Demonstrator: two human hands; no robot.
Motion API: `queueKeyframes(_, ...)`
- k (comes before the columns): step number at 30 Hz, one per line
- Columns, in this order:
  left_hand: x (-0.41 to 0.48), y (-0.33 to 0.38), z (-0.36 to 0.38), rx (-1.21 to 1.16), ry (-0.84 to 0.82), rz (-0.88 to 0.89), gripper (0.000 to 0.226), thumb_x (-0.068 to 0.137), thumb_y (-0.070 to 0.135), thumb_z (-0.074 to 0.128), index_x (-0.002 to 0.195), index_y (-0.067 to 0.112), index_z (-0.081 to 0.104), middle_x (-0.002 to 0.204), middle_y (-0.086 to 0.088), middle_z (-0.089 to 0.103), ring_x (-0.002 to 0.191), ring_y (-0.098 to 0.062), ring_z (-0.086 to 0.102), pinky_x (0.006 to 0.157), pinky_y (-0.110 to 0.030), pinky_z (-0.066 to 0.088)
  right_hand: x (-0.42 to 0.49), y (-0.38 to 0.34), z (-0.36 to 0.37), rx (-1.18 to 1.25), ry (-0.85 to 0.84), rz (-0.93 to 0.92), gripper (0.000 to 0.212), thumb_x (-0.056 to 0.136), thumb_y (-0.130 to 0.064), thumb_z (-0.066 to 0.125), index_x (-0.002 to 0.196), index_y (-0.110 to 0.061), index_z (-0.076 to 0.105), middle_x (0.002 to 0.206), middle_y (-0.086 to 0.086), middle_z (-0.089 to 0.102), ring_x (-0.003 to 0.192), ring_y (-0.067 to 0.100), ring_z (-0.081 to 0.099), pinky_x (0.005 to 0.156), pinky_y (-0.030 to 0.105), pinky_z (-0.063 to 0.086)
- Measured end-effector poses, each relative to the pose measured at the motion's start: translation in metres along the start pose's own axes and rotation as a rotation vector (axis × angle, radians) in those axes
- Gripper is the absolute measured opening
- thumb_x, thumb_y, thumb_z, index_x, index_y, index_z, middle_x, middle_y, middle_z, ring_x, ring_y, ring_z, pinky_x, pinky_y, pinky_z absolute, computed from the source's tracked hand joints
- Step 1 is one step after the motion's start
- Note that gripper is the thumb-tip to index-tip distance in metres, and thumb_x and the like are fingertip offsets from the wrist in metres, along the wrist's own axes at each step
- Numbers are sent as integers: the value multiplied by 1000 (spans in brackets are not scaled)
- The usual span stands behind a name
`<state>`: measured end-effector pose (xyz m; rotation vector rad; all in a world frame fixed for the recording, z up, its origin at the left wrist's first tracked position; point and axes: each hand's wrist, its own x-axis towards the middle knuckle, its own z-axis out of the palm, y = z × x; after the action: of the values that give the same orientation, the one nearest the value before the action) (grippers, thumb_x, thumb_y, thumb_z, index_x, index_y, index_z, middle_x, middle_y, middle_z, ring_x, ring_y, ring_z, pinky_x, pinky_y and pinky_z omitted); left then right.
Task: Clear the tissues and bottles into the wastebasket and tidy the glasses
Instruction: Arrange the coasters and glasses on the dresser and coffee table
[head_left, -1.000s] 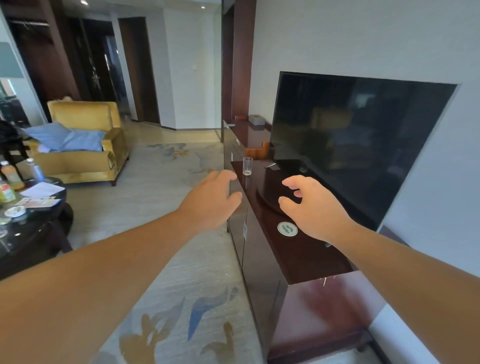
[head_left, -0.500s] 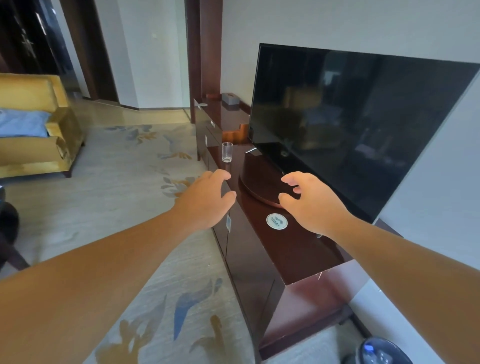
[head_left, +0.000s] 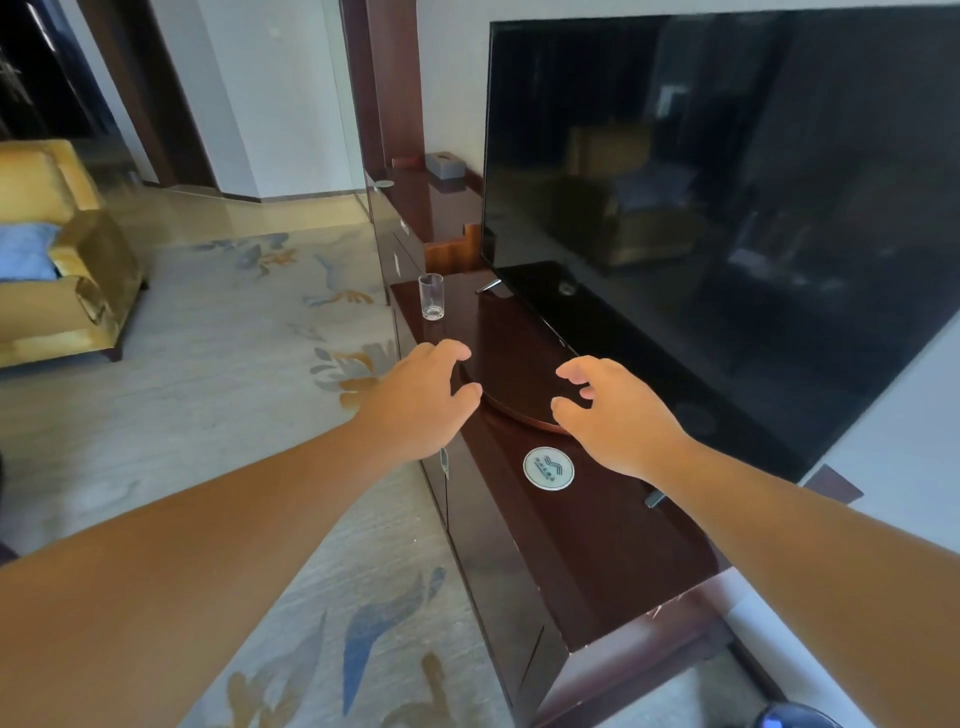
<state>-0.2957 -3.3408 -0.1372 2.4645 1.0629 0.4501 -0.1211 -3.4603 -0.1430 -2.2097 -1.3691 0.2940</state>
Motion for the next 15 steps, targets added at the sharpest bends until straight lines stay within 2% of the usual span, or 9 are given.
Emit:
queueKeyframes(7, 52, -21, 38, -38, -89, 3, 47, 95, 41, 46, 139, 25, 39, 135, 0, 46, 124, -18, 48, 100, -38, 42, 40, 27, 32, 7, -63, 90, 46, 93, -37, 56, 137, -29, 47, 138, -6, 49, 117, 12, 55, 88, 24, 44)
queueKeyframes(11, 85, -44, 62, -45, -168, 28, 47, 95, 40, 46, 138, 25, 40, 132, 0, 48, 120, -17, 51, 97, -34, 42, 64, 36, 51, 19, -83, 179, 46, 92, -36, 58, 137, -29, 48, 135, -6, 50, 115, 13, 56, 81, 22, 43)
queueKeyframes(15, 119, -58, 83, -75, -260, 74, 46, 94, 42, 46, 137, 26, 40, 131, 2, 48, 114, -19, 54, 94, -36, 43, 86, 41, 68, -8, -71, 262, 46, 92, -36, 57, 136, -27, 49, 135, -4, 51, 116, 14, 56, 84, 23, 42)
